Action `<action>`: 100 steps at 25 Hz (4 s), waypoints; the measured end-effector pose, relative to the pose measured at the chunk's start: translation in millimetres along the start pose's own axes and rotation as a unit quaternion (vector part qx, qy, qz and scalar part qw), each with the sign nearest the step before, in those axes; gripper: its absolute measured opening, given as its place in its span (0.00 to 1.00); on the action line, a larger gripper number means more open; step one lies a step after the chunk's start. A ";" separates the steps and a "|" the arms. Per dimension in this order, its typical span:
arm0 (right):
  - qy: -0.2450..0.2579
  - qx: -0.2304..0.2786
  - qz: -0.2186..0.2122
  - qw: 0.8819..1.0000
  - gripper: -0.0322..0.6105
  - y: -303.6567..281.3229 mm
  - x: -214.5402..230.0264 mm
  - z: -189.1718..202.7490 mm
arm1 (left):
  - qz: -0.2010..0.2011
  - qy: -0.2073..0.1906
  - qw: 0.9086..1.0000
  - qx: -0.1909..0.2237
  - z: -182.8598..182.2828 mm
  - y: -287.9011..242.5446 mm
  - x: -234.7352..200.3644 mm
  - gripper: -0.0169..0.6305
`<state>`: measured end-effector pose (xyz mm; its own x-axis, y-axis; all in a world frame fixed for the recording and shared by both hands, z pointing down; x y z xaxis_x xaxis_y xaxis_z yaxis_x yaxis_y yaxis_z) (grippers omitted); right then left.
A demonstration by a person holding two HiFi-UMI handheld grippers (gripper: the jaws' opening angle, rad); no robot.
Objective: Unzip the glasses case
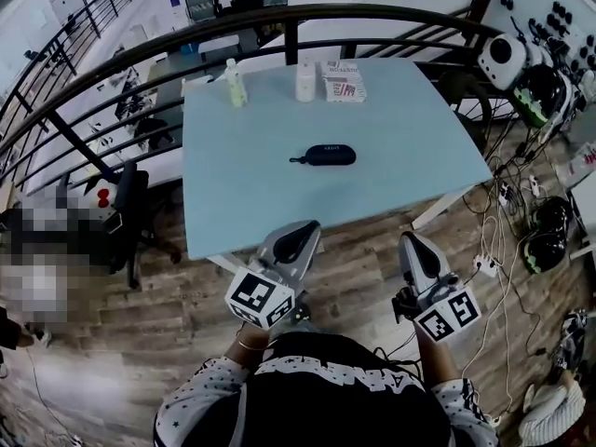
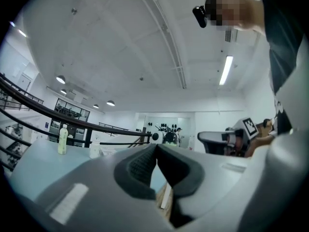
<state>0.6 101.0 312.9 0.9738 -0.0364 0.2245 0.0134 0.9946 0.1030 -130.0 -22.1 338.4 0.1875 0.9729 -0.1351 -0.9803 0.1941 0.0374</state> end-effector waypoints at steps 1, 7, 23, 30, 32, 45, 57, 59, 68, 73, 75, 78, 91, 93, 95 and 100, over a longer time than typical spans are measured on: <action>0.000 0.001 -0.001 1.000 0.05 -7.7 3.2 -0.4 | -0.003 0.000 1.000 0.002 -1.7 -3.6 -8.0 0.03; -0.004 0.006 -0.022 1.000 0.05 -58.9 19.5 3.1 | -0.025 -0.003 1.000 0.009 -8.2 -22.8 -56.8 0.03; -0.048 -0.005 -0.113 0.992 0.05 -158.8 91.6 24.6 | -0.131 -0.029 0.991 -0.016 -4.4 -67.3 -118.4 0.03; -0.045 -0.013 -0.177 0.983 0.05 -204.6 143.4 10.2 | -0.188 -0.045 0.981 -0.008 -17.8 -109.6 -125.6 0.03; -0.047 -0.019 -0.193 0.980 0.05 -215.2 154.1 10.9 | -0.202 -0.047 0.978 -0.009 -17.6 -119.7 -127.3 0.03; -0.016 -0.104 -0.303 0.947 0.08 -272.3 186.3 57.4 | -0.343 -0.029 0.939 -0.004 -2.2 -117.1 -129.7 0.03; 0.021 -0.178 -0.342 0.923 0.18 -280.9 217.9 121.5 | -0.426 -0.024 0.905 -0.006 16.5 -109.9 -103.7 0.03; 0.035 -0.191 -0.345 0.918 0.20 -285.3 220.2 136.8 | -0.437 -0.022 0.899 -0.009 21.8 -105.4 -104.0 0.03; 0.129 -0.261 -0.341 0.894 0.36 -302.0 239.4 194.2 | -0.428 -0.005 0.904 -0.004 34.0 -116.0 -128.4 0.03; 0.169 -0.294 -0.350 0.873 0.45 -317.0 239.2 218.7 | -0.423 0.009 0.906 0.010 28.9 -112.9 -151.5 0.03; 0.182 -0.308 -0.354 0.864 0.48 -321.8 240.0 229.2 | -0.423 0.016 0.906 0.011 29.6 -111.0 -157.1 0.03; 0.203 -0.323 -0.357 0.853 0.54 -330.3 242.3 243.7 | -0.429 0.021 0.903 0.004 34.7 -105.3 -164.3 0.03; 0.252 -0.374 -0.366 0.814 0.59 -349.6 241.0 294.5 | -0.457 0.029 0.889 0.000 34.2 -76.5 -180.2 0.03; 0.252 -0.380 -0.372 0.808 0.59 -350.7 239.1 299.8 | -0.461 0.029 0.887 0.001 33.7 -72.9 -182.2 0.03; 0.248 -0.382 -0.374 0.808 0.60 -351.8 238.3 302.9 | -0.464 0.029 0.886 0.001 34.7 -70.7 -183.6 0.03; 0.241 -0.382 -0.371 0.811 0.59 -352.7 240.4 303.9 | -0.463 0.035 0.886 0.002 39.2 -71.9 -183.2 0.03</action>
<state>161.0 -288.1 625.1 0.6065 -0.7935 -0.0495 0.5938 0.4935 -0.6355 -91.4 -209.4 399.2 0.9067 0.3862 -0.1698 -0.4078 0.9054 -0.1183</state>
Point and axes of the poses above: the fingertips, and each gripper's own axes: y backward along the fingers, x to its right, z out of its underside, the point moved 2 cm from there along y, backward along the fingers
